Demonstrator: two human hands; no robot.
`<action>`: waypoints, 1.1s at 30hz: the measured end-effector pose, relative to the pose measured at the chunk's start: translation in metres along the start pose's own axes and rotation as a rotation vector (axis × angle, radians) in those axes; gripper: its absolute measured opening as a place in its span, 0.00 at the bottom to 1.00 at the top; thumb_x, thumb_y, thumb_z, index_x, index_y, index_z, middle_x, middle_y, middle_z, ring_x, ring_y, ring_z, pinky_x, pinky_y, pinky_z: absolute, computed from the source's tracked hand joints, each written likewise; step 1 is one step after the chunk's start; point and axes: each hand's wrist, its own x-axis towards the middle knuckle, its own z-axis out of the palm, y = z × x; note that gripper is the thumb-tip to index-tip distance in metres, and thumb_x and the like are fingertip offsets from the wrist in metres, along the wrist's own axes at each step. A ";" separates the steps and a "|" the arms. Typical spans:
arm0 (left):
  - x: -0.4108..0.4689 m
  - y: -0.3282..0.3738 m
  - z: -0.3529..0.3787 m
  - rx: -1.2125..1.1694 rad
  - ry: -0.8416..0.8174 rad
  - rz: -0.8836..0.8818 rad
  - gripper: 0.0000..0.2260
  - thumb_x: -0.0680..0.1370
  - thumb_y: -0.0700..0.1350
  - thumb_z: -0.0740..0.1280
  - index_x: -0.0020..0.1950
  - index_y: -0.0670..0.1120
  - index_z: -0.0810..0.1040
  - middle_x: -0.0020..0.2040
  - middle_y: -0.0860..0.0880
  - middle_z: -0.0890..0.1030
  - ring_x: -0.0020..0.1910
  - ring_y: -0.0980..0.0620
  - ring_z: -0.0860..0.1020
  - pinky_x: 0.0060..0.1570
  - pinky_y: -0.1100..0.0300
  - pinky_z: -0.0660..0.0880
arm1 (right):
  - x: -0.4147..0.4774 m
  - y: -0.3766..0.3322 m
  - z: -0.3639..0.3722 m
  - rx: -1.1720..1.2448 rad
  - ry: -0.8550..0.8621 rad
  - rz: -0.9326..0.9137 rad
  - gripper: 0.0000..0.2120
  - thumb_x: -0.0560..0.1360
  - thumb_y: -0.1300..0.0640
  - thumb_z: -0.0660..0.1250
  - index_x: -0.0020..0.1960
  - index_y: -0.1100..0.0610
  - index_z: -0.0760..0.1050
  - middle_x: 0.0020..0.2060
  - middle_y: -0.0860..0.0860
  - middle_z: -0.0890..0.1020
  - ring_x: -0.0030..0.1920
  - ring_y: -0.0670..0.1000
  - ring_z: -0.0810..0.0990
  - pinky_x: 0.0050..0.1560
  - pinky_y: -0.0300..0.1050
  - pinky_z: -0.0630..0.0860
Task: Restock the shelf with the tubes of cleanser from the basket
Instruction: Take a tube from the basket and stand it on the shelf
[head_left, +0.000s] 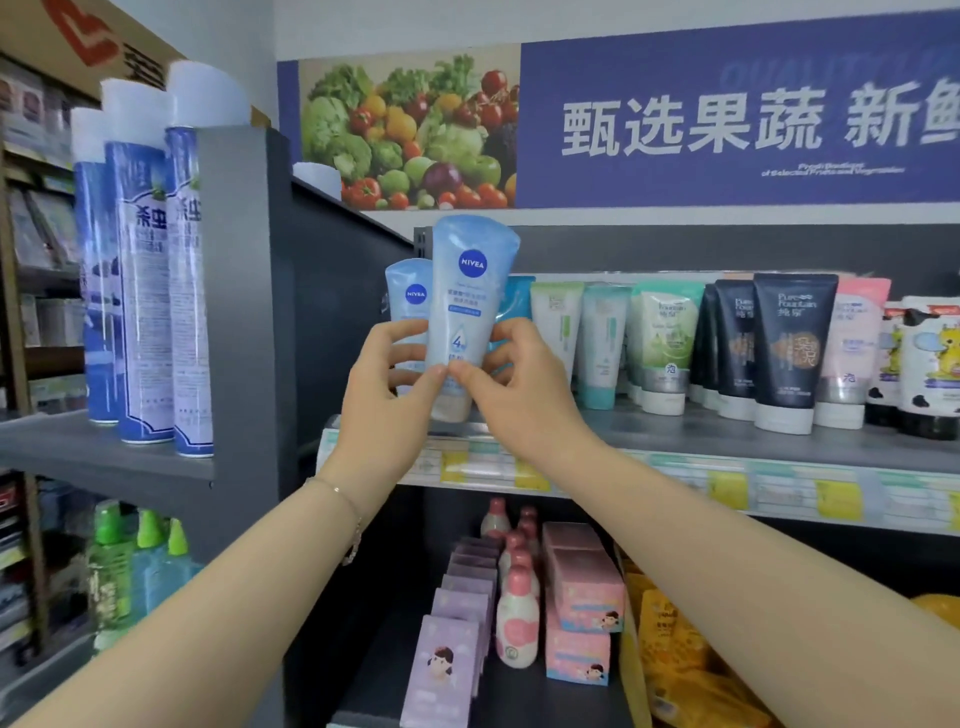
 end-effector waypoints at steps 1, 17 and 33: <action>0.003 -0.003 -0.003 0.008 -0.005 0.002 0.14 0.77 0.39 0.68 0.58 0.54 0.73 0.51 0.56 0.80 0.47 0.57 0.79 0.45 0.61 0.78 | 0.003 0.000 0.004 -0.012 0.004 -0.001 0.16 0.74 0.53 0.71 0.57 0.54 0.70 0.40 0.47 0.80 0.40 0.46 0.80 0.45 0.44 0.78; 0.019 -0.045 -0.025 0.327 -0.014 0.080 0.14 0.79 0.43 0.66 0.58 0.59 0.68 0.49 0.65 0.77 0.48 0.66 0.77 0.45 0.67 0.73 | 0.025 0.011 0.045 -0.221 -0.047 -0.036 0.16 0.75 0.52 0.70 0.58 0.56 0.69 0.49 0.53 0.81 0.46 0.50 0.81 0.43 0.42 0.79; 0.016 -0.047 -0.026 0.533 -0.044 -0.003 0.20 0.72 0.53 0.69 0.59 0.57 0.63 0.54 0.56 0.74 0.54 0.52 0.74 0.55 0.44 0.73 | 0.018 0.005 0.041 -0.519 -0.147 -0.019 0.13 0.78 0.46 0.64 0.52 0.52 0.63 0.45 0.47 0.74 0.41 0.48 0.74 0.35 0.41 0.69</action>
